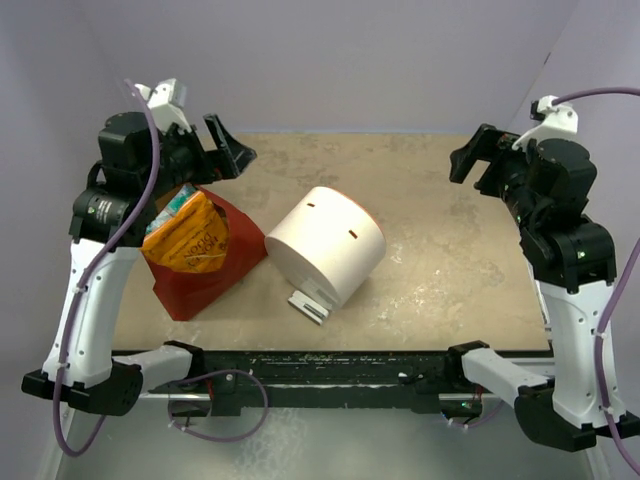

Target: Take the snacks out of the paper bag

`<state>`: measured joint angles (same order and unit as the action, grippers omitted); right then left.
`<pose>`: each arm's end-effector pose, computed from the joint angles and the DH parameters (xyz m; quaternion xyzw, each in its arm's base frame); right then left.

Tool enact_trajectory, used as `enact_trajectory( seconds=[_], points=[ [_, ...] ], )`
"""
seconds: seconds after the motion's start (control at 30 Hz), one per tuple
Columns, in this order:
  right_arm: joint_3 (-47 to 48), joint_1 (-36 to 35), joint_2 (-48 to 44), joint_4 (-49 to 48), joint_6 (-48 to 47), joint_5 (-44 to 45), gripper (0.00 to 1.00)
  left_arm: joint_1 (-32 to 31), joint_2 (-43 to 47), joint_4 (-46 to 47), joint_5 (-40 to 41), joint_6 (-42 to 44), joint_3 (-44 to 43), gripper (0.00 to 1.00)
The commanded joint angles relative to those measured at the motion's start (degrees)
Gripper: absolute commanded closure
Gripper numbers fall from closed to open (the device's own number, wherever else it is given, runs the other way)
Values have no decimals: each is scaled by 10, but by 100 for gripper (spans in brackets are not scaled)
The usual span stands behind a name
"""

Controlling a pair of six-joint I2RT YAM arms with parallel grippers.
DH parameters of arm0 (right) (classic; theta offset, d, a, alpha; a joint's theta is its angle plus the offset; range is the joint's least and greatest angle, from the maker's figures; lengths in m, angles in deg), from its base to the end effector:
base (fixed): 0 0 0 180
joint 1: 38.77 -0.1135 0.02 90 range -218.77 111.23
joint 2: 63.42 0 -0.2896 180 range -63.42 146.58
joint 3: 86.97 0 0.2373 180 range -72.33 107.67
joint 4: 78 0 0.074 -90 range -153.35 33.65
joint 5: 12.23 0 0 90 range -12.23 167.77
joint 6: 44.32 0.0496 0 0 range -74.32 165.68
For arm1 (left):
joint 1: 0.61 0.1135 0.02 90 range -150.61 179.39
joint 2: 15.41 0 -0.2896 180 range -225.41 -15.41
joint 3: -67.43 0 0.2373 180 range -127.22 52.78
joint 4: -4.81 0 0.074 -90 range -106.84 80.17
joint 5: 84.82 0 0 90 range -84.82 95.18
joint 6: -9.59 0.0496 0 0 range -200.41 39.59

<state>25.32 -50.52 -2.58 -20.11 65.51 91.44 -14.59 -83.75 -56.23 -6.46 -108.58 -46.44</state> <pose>0.1475 0.0187 0.5383 0.1313 0.7330 0.0946 0.6607 0.1892 -0.0574 0.5192 -0.0369 0.7935 -0.2918 0.5328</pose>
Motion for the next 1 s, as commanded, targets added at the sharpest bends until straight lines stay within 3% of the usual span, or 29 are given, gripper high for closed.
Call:
enact_trajectory(
  seconds=[0.0,0.23,0.4,0.6,0.8,0.97],
  points=[
    [-31,-5,-24,-40,9,-80,0,-56,-5,42,-70,-49,53,1],
    [-92,-6,-54,-80,33,-132,0,-211,-15,39,23,-96,100,1],
    [-102,-6,-48,-80,35,-126,0,-273,68,24,79,-166,189,1],
    [-97,-6,-36,-80,33,-112,0,-282,152,-34,72,-226,287,1],
    [-103,-6,-35,-73,37,-98,0,-283,156,-74,76,-188,330,1],
    [-100,-6,-34,-62,39,-91,0,-293,126,-36,91,-147,372,1]
  ],
)
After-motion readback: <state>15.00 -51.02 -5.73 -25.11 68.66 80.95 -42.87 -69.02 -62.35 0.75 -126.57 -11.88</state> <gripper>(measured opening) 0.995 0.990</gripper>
